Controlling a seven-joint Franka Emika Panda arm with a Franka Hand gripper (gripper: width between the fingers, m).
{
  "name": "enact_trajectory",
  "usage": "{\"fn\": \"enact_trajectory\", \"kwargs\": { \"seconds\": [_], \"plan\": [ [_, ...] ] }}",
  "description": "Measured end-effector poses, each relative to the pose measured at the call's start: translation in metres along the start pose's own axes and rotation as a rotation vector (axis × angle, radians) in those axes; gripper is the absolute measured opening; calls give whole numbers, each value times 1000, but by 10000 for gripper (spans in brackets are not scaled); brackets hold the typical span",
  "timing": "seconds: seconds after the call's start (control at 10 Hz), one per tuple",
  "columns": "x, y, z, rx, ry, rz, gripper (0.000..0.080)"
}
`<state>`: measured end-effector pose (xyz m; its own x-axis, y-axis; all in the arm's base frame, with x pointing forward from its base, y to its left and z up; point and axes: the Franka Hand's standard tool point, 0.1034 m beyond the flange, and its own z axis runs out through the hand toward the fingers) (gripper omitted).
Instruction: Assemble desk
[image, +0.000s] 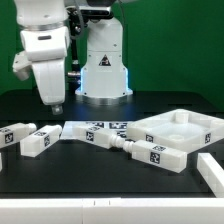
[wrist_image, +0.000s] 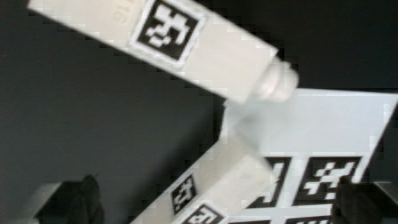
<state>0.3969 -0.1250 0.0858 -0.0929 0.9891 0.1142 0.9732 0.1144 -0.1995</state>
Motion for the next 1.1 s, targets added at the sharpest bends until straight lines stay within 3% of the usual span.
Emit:
{"fn": "enact_trajectory", "kwargs": {
  "seconds": [0.3,0.5,0.6,1.0,1.1],
  "plan": [
    [2,-1,2,-6,7,71,649],
    [19,-8,10,-41,49,398,649],
    [29,-2,12,-39,67,482,649],
    [29,1,11,-27,74,710,649],
    [33,4,11,-46,75,870,649]
  ]
}}
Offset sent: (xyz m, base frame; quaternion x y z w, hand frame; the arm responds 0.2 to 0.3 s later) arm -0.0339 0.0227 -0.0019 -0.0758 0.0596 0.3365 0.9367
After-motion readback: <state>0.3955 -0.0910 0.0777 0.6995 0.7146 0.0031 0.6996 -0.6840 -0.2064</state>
